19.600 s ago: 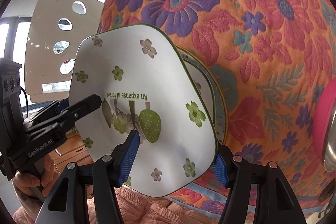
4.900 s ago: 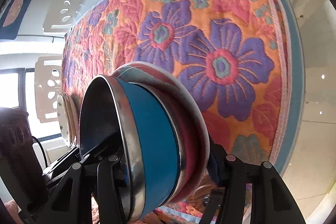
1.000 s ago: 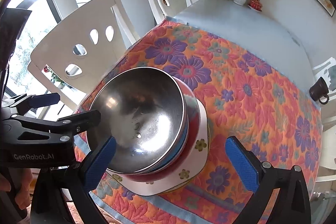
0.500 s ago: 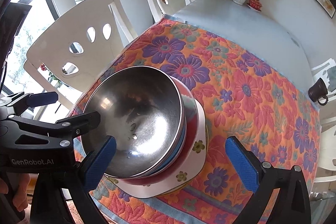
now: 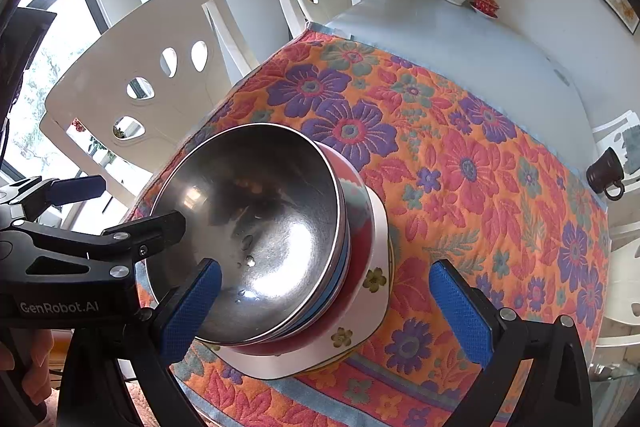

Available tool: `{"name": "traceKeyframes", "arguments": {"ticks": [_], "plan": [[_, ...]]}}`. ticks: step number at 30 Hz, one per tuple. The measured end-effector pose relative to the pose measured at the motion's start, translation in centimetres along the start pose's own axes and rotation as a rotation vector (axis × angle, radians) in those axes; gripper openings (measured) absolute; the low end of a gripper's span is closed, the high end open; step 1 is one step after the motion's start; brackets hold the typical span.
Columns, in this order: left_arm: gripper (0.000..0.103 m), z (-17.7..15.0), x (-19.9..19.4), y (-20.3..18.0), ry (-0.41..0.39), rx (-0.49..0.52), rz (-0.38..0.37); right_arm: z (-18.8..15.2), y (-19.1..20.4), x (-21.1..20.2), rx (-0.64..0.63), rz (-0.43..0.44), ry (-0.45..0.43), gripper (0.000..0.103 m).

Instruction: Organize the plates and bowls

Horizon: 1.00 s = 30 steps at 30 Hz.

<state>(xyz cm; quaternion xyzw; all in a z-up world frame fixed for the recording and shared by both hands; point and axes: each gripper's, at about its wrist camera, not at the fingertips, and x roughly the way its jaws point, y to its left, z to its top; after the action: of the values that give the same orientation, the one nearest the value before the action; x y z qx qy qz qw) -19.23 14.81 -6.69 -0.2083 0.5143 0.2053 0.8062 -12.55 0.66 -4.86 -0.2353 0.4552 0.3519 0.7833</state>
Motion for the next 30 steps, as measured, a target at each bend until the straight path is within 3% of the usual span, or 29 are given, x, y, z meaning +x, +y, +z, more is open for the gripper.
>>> {"name": "traceKeyframes", "arguments": {"ticks": [30], "plan": [[0.102,0.02,0.33,0.05,0.018,-0.013,0.002,0.30,-0.45,0.39,-0.020,0.007,0.009,0.103]]}}
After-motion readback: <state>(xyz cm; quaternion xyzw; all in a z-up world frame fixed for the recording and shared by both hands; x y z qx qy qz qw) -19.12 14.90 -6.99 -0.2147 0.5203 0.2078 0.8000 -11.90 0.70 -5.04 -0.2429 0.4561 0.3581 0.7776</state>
